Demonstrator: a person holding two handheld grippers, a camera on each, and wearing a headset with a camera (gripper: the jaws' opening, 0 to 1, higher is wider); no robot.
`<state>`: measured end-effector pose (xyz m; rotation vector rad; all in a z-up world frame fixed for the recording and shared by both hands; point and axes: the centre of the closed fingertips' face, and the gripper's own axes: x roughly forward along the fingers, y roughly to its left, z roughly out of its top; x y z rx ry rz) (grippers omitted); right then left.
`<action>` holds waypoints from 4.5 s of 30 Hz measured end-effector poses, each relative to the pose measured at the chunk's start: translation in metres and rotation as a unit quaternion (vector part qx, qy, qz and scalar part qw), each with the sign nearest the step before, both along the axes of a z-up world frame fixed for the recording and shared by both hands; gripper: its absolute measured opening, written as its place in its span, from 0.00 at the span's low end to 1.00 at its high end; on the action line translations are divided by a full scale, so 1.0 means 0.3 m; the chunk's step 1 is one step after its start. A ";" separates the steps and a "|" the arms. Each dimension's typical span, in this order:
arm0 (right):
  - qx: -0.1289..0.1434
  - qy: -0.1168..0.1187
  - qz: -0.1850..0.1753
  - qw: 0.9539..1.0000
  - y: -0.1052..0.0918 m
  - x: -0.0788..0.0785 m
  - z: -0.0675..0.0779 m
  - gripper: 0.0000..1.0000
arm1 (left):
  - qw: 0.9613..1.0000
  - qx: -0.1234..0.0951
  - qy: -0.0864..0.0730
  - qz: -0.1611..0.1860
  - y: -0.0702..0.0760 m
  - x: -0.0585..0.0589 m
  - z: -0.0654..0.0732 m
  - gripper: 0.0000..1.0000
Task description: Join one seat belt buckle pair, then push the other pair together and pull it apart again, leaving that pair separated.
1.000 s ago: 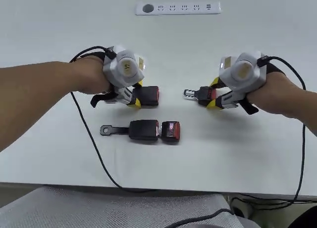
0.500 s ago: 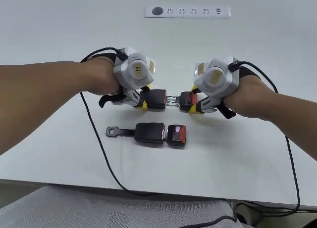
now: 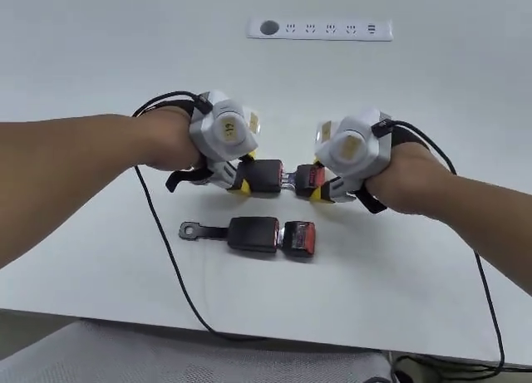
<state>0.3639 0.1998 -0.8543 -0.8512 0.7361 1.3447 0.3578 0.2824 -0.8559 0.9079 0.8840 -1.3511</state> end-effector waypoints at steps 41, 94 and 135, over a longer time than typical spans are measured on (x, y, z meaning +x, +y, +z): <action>0.006 0.003 0.005 1.000 -0.034 -0.014 -0.004 0.34 | 1.000 0.002 -0.003 -0.004 -0.007 0.008 0.002 0.31; -0.032 -0.066 -0.160 0.984 -0.661 -0.115 0.131 0.69 | 0.987 -0.018 -0.129 0.091 0.109 0.000 0.156 0.58; 0.118 -0.046 -0.301 0.945 -0.620 -0.358 0.294 0.99 | 0.907 -0.155 -0.132 0.368 0.437 -0.355 0.350 1.00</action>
